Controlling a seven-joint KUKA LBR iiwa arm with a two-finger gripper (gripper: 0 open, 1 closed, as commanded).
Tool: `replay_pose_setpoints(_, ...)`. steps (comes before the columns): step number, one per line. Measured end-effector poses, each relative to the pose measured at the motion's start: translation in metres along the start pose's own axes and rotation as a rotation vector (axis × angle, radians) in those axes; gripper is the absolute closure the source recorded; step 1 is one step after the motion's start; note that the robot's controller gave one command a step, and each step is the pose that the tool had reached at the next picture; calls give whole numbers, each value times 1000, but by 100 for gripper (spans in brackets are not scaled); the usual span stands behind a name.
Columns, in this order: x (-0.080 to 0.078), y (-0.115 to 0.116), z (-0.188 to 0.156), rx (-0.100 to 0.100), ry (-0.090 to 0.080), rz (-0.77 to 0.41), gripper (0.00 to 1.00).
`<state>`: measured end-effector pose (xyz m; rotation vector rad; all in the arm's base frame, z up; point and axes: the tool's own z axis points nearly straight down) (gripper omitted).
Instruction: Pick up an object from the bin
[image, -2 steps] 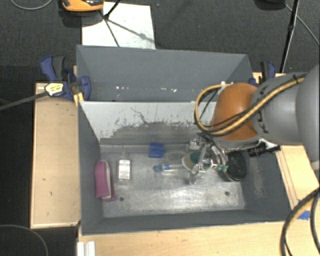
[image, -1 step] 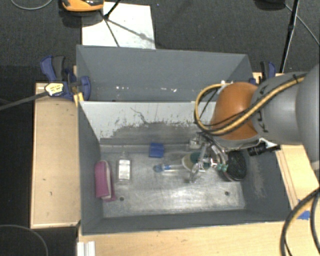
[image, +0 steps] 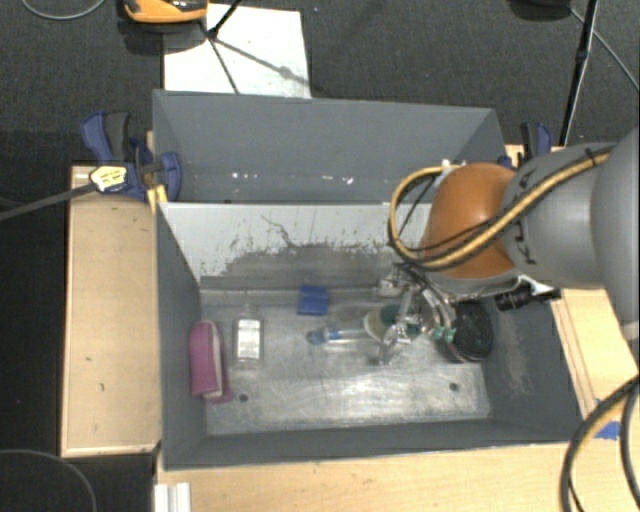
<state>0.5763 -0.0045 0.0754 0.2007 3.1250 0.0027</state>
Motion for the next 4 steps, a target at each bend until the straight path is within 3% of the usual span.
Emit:
replay_pose_setpoints(1, -1, 0, 0, 0, -1, 1, 0)
replay_pose_setpoints(2, -3, 1, -2, -1, -5, 2, 100)
replay_pose_setpoints(4, -7, 2, -100, 0, 2, -1, 100)
